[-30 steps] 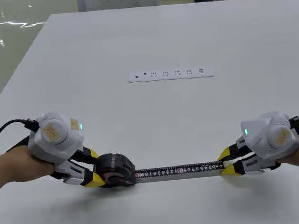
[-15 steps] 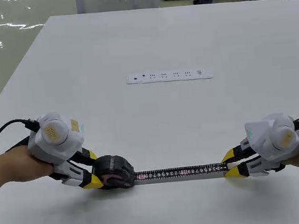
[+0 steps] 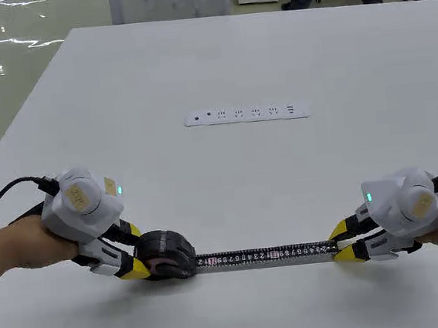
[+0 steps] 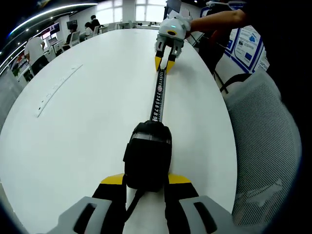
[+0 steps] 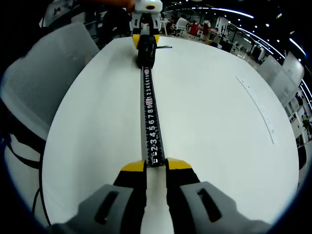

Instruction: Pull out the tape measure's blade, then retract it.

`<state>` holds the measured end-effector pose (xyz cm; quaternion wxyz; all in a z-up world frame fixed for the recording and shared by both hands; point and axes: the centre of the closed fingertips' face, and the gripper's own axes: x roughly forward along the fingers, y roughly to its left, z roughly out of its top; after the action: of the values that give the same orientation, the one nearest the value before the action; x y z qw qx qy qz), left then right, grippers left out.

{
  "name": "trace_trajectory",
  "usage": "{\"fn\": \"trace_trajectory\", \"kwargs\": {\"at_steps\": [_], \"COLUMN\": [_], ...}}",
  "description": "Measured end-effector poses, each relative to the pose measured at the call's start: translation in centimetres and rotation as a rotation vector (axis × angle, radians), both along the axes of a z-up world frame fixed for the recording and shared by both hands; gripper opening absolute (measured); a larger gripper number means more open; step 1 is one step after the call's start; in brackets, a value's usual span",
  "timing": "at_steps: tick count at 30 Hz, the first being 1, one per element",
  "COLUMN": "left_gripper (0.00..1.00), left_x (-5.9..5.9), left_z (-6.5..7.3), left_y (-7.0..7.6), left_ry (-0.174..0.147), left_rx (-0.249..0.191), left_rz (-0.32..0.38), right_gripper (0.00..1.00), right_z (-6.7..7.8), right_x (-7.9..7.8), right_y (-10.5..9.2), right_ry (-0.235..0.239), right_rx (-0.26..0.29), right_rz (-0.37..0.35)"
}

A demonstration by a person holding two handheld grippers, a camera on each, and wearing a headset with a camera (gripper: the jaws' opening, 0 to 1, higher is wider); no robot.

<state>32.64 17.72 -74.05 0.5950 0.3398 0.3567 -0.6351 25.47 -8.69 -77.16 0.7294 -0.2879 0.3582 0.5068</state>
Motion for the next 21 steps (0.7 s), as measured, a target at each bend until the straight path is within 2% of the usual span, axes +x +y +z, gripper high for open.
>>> {"fn": "trace_trajectory", "kwargs": {"at_steps": [6, 21], "left_gripper": [0.27, 0.28], "left_x": [-0.40, -0.52], "left_z": [-0.03, 0.02], "left_y": [0.01, 0.02], "left_ry": [0.001, -0.007], "left_rx": [0.029, 0.034], "left_rz": [-0.014, -0.033], "right_gripper": [0.14, 0.15], "right_z": [0.03, -0.03], "right_x": [-0.01, 0.06], "right_y": [0.15, 0.12], "right_ry": [-0.006, 0.006], "right_rx": [-0.027, -0.034], "right_rz": [0.017, 0.011]}}
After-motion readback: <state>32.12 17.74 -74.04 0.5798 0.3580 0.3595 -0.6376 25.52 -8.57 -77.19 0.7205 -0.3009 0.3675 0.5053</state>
